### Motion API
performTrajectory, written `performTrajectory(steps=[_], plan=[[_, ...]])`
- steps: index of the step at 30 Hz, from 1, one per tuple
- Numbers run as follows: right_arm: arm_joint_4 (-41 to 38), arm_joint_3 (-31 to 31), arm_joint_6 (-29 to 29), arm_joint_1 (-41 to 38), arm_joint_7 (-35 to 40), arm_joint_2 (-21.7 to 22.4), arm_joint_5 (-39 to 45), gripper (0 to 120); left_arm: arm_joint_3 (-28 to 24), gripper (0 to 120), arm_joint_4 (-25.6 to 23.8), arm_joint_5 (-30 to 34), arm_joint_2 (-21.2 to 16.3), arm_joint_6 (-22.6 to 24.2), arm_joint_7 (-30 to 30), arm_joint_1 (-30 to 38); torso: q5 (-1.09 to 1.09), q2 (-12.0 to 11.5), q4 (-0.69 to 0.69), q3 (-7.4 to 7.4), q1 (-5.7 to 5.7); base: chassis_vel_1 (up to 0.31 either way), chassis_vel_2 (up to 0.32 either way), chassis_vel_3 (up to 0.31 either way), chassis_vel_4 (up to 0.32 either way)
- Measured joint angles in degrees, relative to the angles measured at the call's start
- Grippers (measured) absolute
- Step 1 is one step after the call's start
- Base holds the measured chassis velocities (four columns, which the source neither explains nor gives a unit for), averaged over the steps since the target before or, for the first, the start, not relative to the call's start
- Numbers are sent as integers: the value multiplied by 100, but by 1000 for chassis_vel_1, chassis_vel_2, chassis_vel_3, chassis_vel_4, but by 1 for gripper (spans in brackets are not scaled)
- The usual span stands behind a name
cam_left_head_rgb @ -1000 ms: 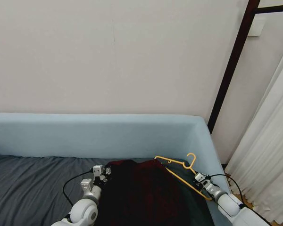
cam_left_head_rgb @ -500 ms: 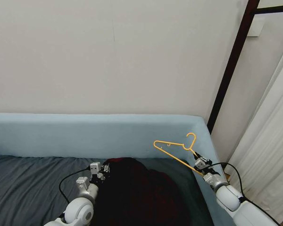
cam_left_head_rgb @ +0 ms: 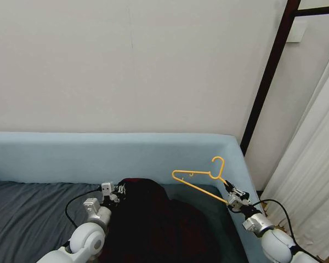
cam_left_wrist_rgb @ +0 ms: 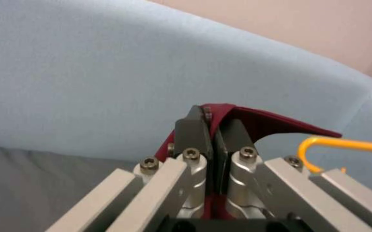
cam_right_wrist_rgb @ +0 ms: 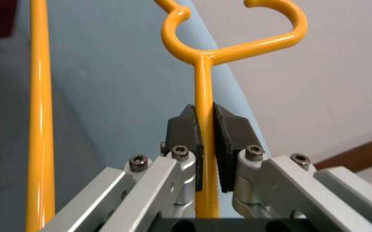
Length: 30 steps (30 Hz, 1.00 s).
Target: Pick up the clothes from the sofa and hang them on the clothes hanger.
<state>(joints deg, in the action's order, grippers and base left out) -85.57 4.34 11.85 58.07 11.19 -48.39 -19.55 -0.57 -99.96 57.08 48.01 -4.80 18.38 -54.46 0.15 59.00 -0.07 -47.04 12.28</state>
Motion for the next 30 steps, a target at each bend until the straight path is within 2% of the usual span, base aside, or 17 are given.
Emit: performTrajectory(steps=[6, 13, 18, 30], plan=[[-583, -106, 7, 378, -105, 40, -77, 5, -19, 0, -276, 121, -181, 93, 61, 6, 0, 0, -2, 0, 0, 0, 0, 0, 0], [-932, -409, -61, 437, -136, 27, -108, 5, -40, 0, -461, 171, -304, 169, 132, 32, 0, 0, -1, 0, 0, 0, 0, 0, 0], [-1042, -704, -68, 293, -72, -17, -79, 5, -178, 0, -544, 149, -308, 228, 175, 92, 0, 0, -1, -1, 0, 0, 0, 0, 0], [-956, -1356, -316, -382, 63, -57, 574, 5, -674, 0, -621, -33, -211, 281, 201, 247, 0, 0, -1, -1, 0, 0, 0, 0, 0]])
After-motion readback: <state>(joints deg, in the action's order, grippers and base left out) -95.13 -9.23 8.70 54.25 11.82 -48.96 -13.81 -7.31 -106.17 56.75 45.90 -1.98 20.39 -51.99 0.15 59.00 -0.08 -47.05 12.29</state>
